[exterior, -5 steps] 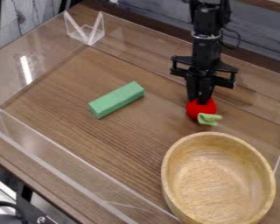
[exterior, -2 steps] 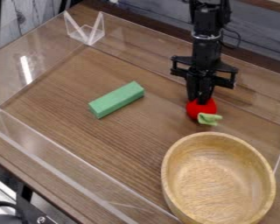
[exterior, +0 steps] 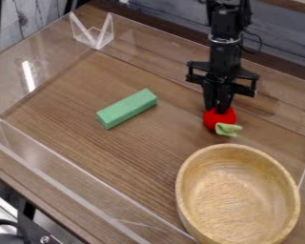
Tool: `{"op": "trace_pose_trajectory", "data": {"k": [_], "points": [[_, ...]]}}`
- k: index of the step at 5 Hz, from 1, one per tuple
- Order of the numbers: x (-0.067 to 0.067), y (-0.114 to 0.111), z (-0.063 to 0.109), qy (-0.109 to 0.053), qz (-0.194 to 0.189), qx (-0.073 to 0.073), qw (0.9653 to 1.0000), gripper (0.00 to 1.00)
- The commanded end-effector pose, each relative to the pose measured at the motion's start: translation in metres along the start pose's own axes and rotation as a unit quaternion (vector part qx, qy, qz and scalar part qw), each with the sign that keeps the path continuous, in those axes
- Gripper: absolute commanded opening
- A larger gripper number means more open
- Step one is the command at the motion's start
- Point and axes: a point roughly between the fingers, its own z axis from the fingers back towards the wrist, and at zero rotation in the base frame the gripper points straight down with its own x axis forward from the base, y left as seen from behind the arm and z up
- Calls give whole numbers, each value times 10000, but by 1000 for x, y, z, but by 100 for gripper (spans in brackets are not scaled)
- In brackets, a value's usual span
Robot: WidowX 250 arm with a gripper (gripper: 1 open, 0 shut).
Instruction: Move the red object to the right side of the table
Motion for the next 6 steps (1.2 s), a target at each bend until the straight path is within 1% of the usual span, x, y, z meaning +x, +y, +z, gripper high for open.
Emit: {"op": "trace_pose_trajectory", "data": {"k": [1, 4, 5, 6], "points": [[-4, -22, -22, 141, -355, -12, 9993, 0], [3, -24, -21, 148, -413, -16, 9990, 0], [3, -25, -21, 157, -423, -6, 9990, 100], [3, -25, -19, 170, -436, 4, 9989, 100]]}}
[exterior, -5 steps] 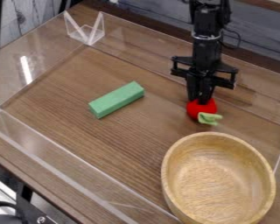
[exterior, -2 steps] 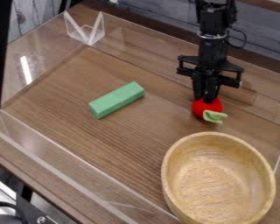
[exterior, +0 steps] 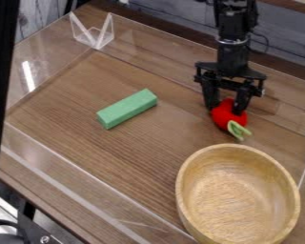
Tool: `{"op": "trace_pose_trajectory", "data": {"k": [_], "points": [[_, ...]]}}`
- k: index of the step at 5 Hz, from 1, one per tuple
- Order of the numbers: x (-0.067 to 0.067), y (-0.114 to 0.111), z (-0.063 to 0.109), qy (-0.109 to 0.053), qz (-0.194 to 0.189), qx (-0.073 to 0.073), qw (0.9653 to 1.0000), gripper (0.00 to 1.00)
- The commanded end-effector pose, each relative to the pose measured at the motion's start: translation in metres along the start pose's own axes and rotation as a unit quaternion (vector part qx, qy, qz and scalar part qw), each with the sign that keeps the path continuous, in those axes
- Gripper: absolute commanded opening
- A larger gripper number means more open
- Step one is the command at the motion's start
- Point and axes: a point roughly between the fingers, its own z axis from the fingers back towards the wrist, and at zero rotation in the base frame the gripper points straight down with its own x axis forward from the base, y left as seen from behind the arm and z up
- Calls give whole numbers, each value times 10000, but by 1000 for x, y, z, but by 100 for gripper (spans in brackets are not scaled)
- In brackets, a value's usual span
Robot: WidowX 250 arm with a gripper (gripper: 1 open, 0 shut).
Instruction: Move the red object to the right side of the table
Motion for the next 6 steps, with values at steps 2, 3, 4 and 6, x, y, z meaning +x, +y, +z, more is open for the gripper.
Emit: {"op": "trace_pose_trajectory", "data": {"k": [2, 3, 4, 6], "points": [[-16, -15, 25, 34, -351, -18, 9994, 100], [-22, -13, 50, -77, -366, -46, 9993, 100], [-27, -10, 78, -240, -367, -92, 9990, 100], [-39, 15, 136, -631, -316, -54, 9975, 100]]}}
